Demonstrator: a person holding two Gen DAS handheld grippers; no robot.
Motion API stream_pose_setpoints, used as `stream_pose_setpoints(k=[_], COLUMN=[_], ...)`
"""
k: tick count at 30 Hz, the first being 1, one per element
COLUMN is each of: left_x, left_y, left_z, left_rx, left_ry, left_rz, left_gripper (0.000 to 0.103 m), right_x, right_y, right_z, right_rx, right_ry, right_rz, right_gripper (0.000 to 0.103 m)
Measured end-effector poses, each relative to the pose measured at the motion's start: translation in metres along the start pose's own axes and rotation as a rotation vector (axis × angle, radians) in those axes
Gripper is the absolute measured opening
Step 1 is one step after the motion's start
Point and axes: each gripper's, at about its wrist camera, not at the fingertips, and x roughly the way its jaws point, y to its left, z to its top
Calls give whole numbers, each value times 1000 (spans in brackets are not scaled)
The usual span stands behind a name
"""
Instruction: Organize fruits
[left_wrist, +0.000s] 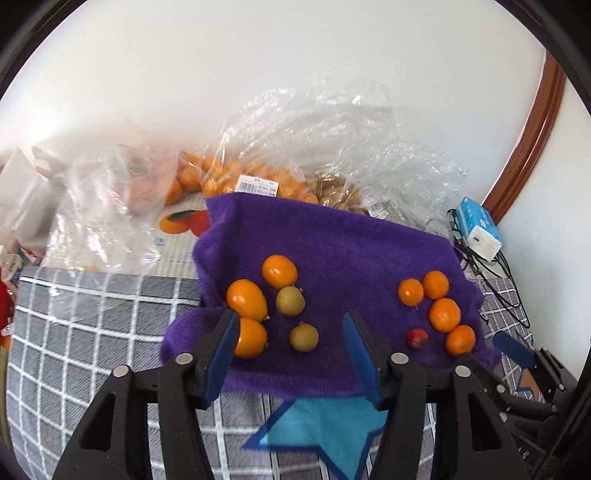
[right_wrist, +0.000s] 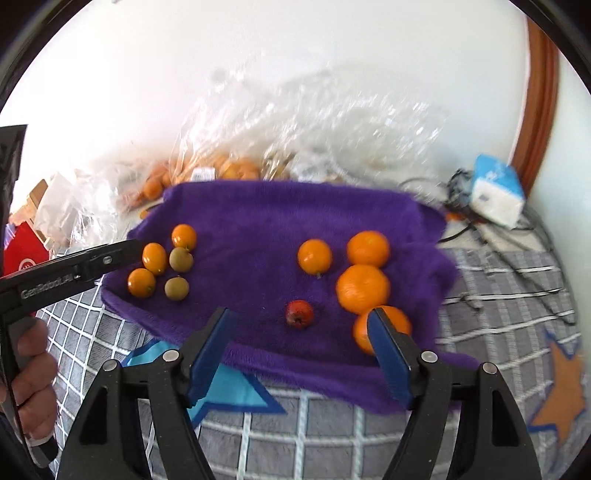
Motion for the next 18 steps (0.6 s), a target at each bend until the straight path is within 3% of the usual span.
stream_pose_setpoints(k=[14,18], left_x=[-131,-157], left_y=[-22,-30], left_z=[-58,-76], left_rx=[32,47], left_ry=[-144,-174], left_rz=[20,30], left_gripper=[71,79], right_x=[-133,-165], right_y=[-16,-15], right_z=[-38,-59], right_rx=[64,55], right_ry=[-102,-164], right_rz=[-50,-67], right_gripper=[76,94])
